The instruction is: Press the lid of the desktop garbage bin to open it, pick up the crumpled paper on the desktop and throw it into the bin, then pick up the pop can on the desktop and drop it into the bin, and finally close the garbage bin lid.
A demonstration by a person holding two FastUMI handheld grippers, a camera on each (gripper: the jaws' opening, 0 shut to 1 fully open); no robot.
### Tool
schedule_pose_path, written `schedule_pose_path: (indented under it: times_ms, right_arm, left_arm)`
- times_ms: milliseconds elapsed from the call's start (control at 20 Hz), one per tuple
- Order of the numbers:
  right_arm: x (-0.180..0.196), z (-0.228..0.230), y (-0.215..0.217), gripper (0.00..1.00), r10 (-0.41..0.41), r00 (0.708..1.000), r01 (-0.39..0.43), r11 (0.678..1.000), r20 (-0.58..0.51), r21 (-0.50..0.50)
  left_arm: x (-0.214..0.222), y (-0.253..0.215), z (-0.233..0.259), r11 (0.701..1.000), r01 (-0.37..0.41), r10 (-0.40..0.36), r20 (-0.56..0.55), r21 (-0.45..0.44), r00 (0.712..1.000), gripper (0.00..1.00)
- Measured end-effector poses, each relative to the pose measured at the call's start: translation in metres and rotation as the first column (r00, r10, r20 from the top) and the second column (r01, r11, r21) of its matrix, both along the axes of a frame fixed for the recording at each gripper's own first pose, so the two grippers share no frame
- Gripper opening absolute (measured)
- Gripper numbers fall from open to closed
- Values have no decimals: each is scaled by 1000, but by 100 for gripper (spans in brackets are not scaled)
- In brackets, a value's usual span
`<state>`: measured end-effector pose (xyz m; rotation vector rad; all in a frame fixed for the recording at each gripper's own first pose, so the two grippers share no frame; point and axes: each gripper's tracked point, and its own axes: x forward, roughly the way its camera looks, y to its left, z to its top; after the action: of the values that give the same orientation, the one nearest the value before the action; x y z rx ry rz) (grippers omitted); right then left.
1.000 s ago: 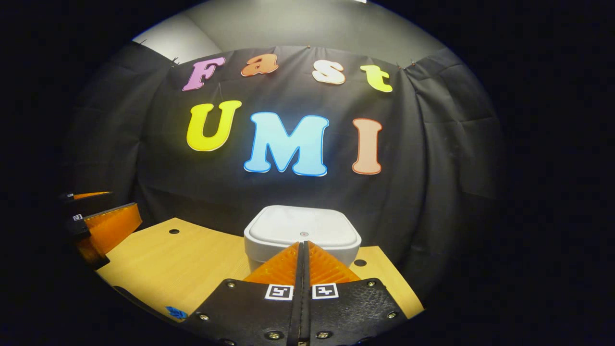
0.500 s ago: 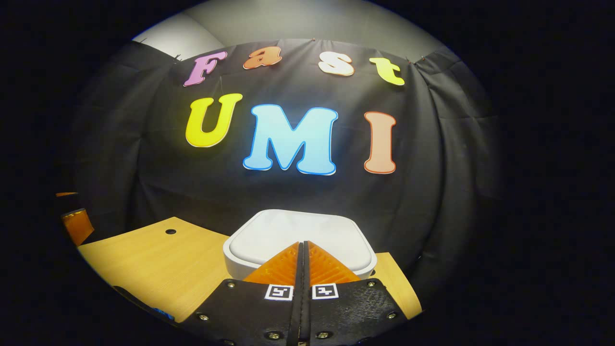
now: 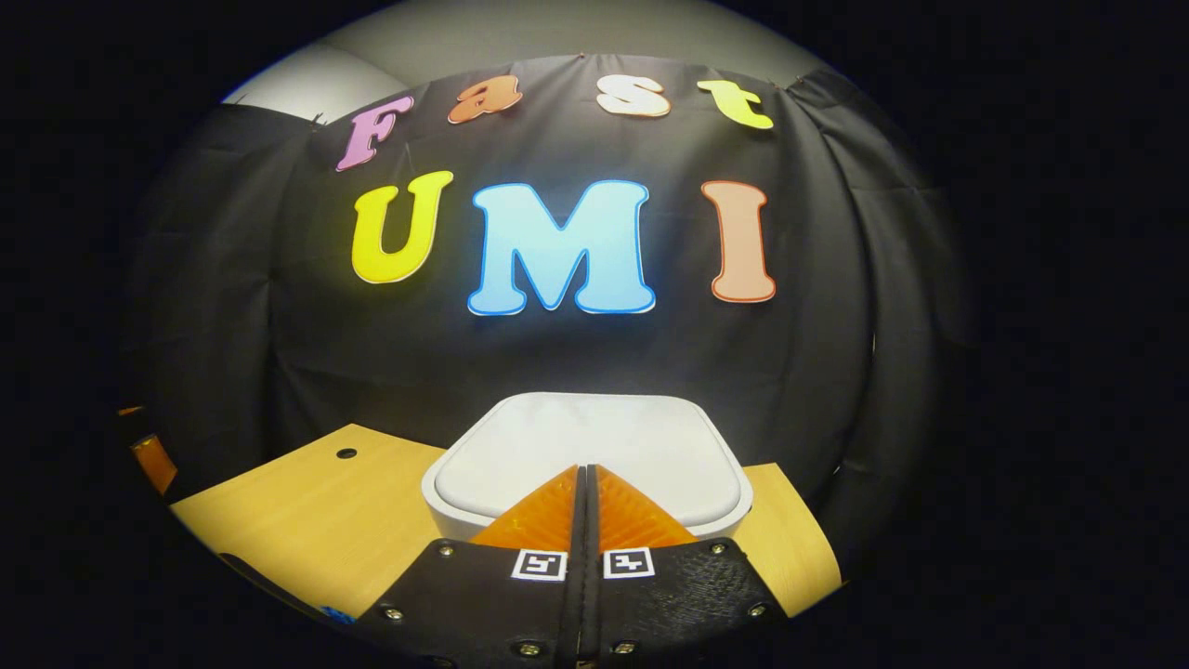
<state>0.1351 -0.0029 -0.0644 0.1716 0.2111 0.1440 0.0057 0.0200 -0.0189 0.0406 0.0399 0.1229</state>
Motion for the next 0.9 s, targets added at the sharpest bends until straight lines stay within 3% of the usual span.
schedule_pose_path:
  times_ms: [250, 550, 600, 650, 800, 900]
  right_arm:
    - [0, -4, -1, 1, -11, 1000, 10, 999, -18, -41]
    - [3, 4, -2, 0, -15, 1000, 16, 999, -19, 31]
    - [4, 11, -5, 0, -20, 1000, 21, 999, -8, 41]
    - [5, 14, -6, 0, -19, 1000, 19, 999, 2, 44]
    - [6, 28, -10, 0, -38, 999, 37, 999, 37, 36]
    - [5, 40, -12, 0, -49, 997, 48, 999, 65, 13]
  left_arm:
    - [-1, -4, 0, 1000, 2, -2, -6, 9, 1000, 100]
    - [-6, -2, 2, 1000, -3, 3, -2, 1, 1000, 100]
    - [-8, -1, 1, 1000, -5, 5, -1, 0, 1000, 91]
    - [-8, 0, 4, 1000, -5, 5, 1, -1, 1000, 96]
    - [-13, 2, 3, 1000, -8, 8, 4, 1, 1000, 91]
    - [-13, 4, 7, 1000, -11, 11, 8, 1, 1000, 100]
